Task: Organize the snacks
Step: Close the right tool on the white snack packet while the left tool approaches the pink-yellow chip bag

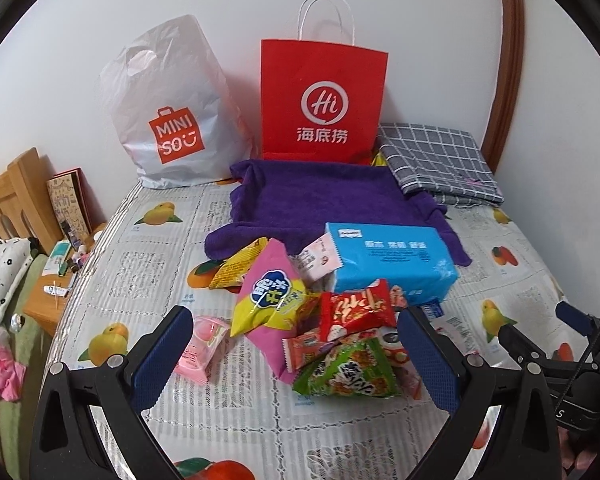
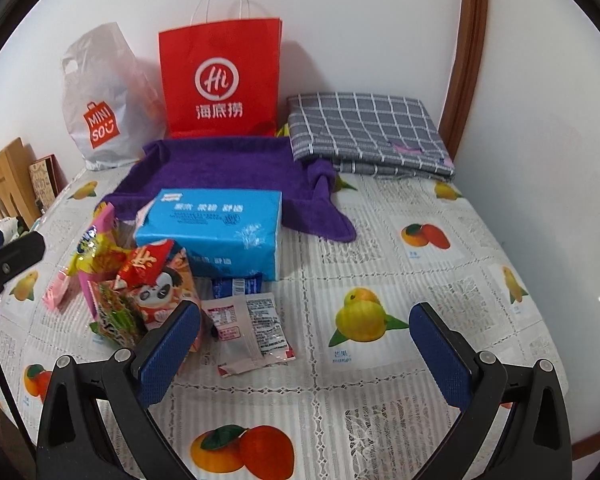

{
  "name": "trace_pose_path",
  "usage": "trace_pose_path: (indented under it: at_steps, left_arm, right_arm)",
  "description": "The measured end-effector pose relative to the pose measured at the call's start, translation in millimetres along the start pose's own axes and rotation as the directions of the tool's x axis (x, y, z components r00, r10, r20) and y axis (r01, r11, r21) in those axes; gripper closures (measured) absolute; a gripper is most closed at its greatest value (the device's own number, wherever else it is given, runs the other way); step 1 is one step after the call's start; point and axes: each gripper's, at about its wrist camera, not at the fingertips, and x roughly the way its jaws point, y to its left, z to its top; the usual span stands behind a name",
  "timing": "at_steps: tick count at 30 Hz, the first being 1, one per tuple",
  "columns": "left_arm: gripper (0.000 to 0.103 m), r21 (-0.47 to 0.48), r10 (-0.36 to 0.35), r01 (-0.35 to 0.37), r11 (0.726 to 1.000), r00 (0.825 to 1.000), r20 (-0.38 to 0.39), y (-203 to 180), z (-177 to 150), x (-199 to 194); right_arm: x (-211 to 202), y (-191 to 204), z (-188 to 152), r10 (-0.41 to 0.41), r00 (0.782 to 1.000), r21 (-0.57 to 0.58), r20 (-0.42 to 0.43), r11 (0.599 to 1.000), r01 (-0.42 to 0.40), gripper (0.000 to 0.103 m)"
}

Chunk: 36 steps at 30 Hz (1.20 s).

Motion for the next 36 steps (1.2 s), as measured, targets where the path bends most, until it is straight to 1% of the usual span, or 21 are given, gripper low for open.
trace_pose_path:
  at_steps: [1,7,11,14,19,22,26,31,32,36]
  left_arm:
    - [0.001,0.0,0.003,-0.003,1.0,1.0,-0.002,1,-1,2]
    - [0.001,-0.008,0.019,-0.019,1.0,0.999,-0.028,7,-4,18]
    - [0.002,-0.015,0.026,-0.026,1.0,0.999,-0.041,12,-5,27]
    - [0.002,-0.026,0.025,-0.026,0.999,0.998,-0.049,16,-6,32]
    - [0.002,-0.035,0.029,-0.032,0.999,0.997,-0.071,21,-6,40]
    - [0.002,-0.037,0.014,-0.017,0.999,0.997,-0.076,20,-5,43]
    - [0.002,-0.022,0.022,-0.024,0.999,0.996,-0.085,16,-4,48]
    - [0.002,-0.026,0.01,-0.012,1.0,0.995,-0.1,16,-2,55]
    - [0.002,-0.026,0.008,-0.01,1.0,0.995,-0.102,16,-2,56]
    - [0.002,-0.028,-0.004,0.001,1.0,0.994,-0.107,17,-2,60]
  right_arm:
    - [4,0,-1,0.009,1.0,-0.005,-0.009,1.0,-0.009,0.004]
    - [30,0,-5,0.039,0.998,0.002,-0.048,0.999,-0.039,0.009]
    - [46,1,-6,0.085,0.993,0.015,-0.084,0.996,-0.084,0.02]
    - [55,5,-8,0.093,0.99,-0.004,-0.102,0.996,-0.094,0.025]
    - [65,10,-10,0.138,0.984,-0.013,-0.112,0.99,-0.14,0.025]
    - [68,12,-12,0.164,0.98,-0.02,-0.11,0.986,-0.168,0.025]
    - [75,15,-13,0.182,0.976,-0.035,-0.122,0.982,-0.187,0.025]
    - [81,18,-15,0.215,0.969,-0.052,-0.124,0.974,-0.222,0.025]
    - [82,19,-16,0.216,0.968,-0.059,-0.128,0.973,-0.225,0.025]
    - [93,31,-21,0.177,0.971,-0.106,-0.159,0.975,-0.195,0.025]
